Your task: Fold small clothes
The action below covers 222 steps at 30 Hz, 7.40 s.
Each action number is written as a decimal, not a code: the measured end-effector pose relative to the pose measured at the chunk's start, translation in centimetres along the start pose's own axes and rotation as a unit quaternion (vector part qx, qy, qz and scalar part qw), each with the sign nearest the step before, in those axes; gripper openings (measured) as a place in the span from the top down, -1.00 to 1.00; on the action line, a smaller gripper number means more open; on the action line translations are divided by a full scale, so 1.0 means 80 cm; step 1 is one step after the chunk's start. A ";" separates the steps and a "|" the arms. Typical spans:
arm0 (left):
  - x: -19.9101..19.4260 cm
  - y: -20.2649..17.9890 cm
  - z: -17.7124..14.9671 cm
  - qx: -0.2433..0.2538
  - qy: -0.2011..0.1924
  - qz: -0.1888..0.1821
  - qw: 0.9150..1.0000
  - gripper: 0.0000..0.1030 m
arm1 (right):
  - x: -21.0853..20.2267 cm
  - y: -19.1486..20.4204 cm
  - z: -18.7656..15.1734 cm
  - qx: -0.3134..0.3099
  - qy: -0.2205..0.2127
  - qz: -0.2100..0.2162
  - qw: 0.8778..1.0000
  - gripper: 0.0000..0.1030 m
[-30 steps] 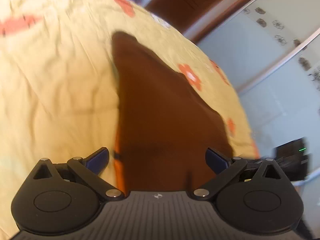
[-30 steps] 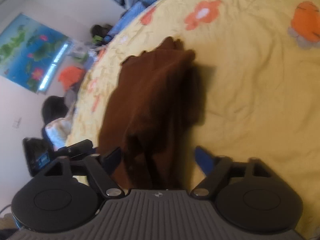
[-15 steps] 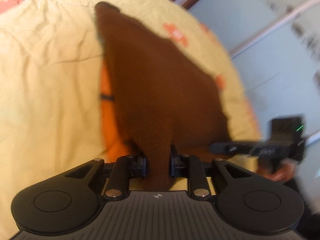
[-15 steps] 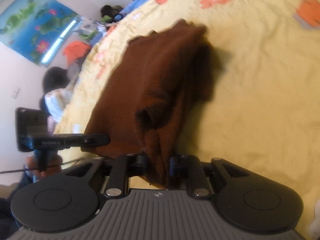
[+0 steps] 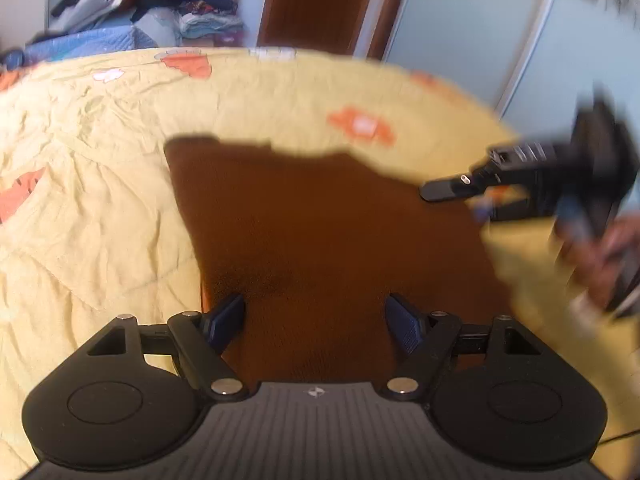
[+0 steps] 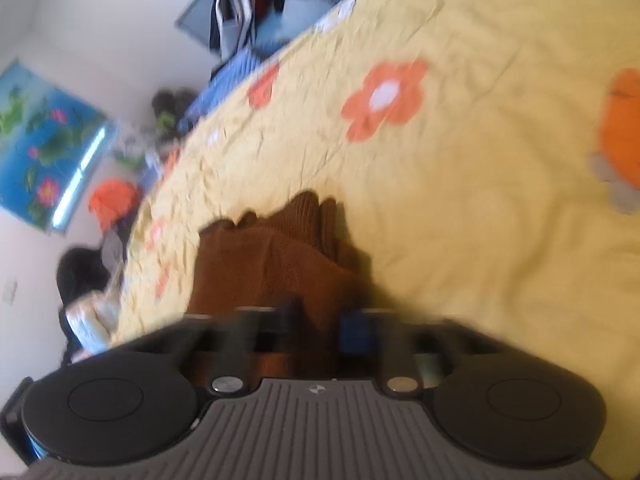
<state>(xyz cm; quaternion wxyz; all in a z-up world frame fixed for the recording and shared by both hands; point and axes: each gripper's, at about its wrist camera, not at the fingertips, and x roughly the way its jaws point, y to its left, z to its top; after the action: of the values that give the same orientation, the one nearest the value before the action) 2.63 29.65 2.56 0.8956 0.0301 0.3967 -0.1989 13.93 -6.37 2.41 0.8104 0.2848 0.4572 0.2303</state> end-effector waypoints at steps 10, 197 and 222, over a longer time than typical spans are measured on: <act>0.004 0.006 -0.011 0.001 -0.008 0.005 1.000 -0.74 | -0.015 0.004 -0.006 -0.072 -0.044 -0.076 0.994 0.01; 0.011 -0.062 -0.033 0.125 -0.064 -0.026 0.990 -0.77 | 0.033 0.156 -0.033 -0.243 0.001 -0.068 0.968 -0.67; -0.086 -0.037 -0.125 -0.011 -0.032 0.106 0.994 -0.85 | -0.090 0.071 -0.241 -0.142 -0.046 -0.169 0.974 -1.00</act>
<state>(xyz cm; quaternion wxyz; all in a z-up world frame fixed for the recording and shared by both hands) -9.68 31.32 1.01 0.9242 0.0557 0.3644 -0.0995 -6.95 -1.96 2.57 0.8898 0.0955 0.4238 0.1396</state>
